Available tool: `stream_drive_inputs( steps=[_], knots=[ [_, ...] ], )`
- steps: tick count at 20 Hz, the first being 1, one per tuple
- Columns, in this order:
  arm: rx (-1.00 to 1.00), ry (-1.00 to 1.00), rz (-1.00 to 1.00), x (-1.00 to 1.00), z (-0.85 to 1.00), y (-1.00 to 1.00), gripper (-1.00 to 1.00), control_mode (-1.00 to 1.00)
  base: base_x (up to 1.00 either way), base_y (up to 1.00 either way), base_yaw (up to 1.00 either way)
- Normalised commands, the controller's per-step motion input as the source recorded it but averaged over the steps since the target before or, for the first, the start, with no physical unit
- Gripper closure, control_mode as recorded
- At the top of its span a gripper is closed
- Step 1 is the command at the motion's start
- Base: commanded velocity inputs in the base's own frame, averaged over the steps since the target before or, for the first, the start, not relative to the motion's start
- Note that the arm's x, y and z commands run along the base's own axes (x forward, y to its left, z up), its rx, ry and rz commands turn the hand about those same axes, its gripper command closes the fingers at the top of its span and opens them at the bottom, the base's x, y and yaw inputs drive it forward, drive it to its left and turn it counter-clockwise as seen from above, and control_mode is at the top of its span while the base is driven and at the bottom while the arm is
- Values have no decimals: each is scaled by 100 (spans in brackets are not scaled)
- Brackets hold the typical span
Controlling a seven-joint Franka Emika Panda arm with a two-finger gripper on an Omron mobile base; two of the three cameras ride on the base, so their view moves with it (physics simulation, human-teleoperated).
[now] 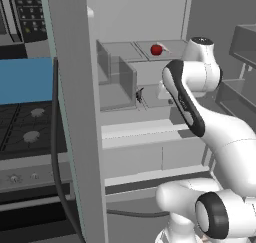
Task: Place one tomato and one fish in each tupperware on the nearby counter, to pack two identical lunches.
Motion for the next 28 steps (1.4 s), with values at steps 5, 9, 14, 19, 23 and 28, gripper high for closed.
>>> stream_drive_inputs(
  steps=[5, 9, 14, 19, 23, 28],
  knots=[
    [0, -7, -1, -11, 10, -3, -100, -100, 0, 0, 0],
    [0, -32, -5, -20, 66, -14, -100, -100, 0, 0, 0],
    [0, -32, -6, -6, 72, -14, -100, -100, 0, 0, 0],
    [0, -11, -9, 0, 48, -4, -100, -100, 0, 0, 0],
    [0, -6, -9, 13, 29, -3, -100, -100, 0, 0, 0],
    [0, -12, -3, 43, 13, 0, -100, -100, 0, 0, 0]
  ],
)
